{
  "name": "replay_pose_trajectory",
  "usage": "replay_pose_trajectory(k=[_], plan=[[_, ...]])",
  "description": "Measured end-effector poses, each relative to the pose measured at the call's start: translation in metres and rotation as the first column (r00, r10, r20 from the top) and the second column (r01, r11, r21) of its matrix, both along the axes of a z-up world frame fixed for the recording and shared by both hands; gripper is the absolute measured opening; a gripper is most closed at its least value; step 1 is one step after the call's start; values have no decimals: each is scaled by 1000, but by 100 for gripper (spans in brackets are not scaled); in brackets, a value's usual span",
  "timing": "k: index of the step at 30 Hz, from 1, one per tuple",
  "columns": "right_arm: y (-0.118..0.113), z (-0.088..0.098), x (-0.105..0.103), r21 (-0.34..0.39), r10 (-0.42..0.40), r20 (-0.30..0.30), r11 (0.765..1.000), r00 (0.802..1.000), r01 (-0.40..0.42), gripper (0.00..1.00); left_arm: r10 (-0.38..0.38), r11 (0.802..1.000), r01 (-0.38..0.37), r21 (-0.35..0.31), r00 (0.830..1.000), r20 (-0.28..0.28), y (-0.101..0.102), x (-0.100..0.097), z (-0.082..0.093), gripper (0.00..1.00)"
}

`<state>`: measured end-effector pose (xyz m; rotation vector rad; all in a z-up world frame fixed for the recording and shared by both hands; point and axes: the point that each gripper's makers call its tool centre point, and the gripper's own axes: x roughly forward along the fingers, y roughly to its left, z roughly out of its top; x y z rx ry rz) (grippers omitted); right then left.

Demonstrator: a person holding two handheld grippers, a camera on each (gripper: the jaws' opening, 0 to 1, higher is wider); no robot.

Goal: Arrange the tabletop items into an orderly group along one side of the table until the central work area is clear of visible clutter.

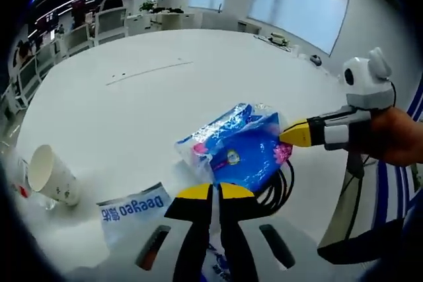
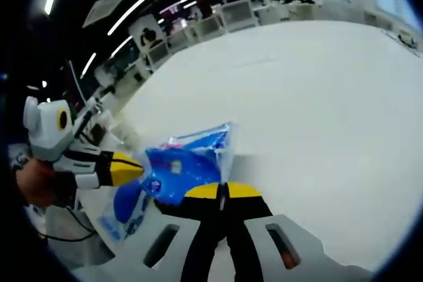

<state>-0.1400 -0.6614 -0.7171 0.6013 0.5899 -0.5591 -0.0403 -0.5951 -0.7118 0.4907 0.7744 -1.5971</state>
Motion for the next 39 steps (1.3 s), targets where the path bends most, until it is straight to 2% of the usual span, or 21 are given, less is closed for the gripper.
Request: replay_pose_trajectory(k=[17,28,29,31,33,39], plan=[[-42,-8,-5,-4,-44,-4,999,999,44,0,40,999,-41,-23,998,-41,-44,-4,-6,0],[-78,-13,0,-1,-69,11,998,998,69,0,60,997,-62,-43,997,-41,-78,6,-7,0],[-80,-14,1,-2,-68,13,998,998,68,0,79,996,-81,-50,996,-42,-81,8,-8,0],[-85,-22,4,6,-78,16,997,997,78,0,132,990,-136,-47,988,-81,-86,10,-11,0],[-86,-29,5,38,-92,14,995,996,92,0,139,989,-143,-40,987,-75,-89,10,-16,0],[-97,-44,4,65,-136,16,989,991,135,0,171,985,-172,-3,981,-89,-91,7,-34,0]])
